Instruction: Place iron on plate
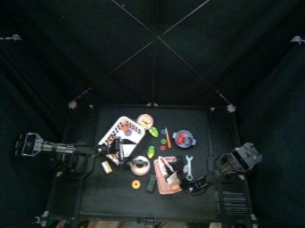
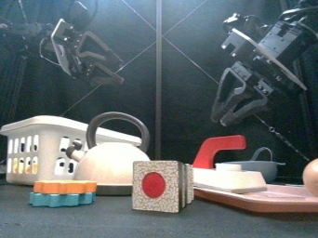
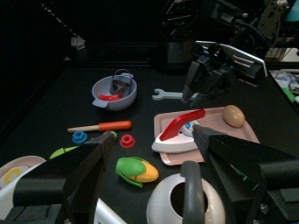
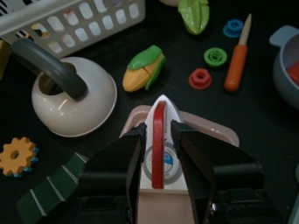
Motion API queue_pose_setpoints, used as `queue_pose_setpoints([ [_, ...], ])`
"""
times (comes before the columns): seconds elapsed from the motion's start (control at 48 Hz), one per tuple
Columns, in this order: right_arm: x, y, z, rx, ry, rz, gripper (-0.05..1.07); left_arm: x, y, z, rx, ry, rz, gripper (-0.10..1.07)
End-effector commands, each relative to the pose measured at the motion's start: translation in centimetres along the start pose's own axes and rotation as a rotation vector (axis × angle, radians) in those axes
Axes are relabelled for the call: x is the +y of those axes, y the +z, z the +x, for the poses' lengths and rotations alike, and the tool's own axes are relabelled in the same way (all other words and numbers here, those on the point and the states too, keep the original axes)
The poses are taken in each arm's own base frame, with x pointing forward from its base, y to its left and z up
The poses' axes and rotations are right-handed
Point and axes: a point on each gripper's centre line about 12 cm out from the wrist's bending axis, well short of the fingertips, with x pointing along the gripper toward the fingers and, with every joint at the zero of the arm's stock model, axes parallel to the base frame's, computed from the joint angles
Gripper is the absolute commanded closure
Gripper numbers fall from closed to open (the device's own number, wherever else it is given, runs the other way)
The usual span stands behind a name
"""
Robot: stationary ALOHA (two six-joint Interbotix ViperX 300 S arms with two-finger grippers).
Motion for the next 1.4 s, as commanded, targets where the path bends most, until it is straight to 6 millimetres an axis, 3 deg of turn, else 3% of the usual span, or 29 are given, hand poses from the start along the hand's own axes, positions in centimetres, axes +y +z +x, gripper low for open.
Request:
queue_pose_setpoints([
  [0.0,0.3,0.4,-0.2,0.019,0.006,0.032,0.33,0.0,0.7,0.0,-0.027,0.002,0.002,-0.06],
  [0.854,-0.4,-1.3,1.9,0.108,-0.020,0.024,0.34,0.1,0.5,0.0,-0.021,0.005,0.003,-0.06],
  [1.375,-0.3,-1.6,1.8,0.123,-0.013,0.026,0.34,0.1,0.5,0.0,-0.021,0.006,0.004,-0.06],
])
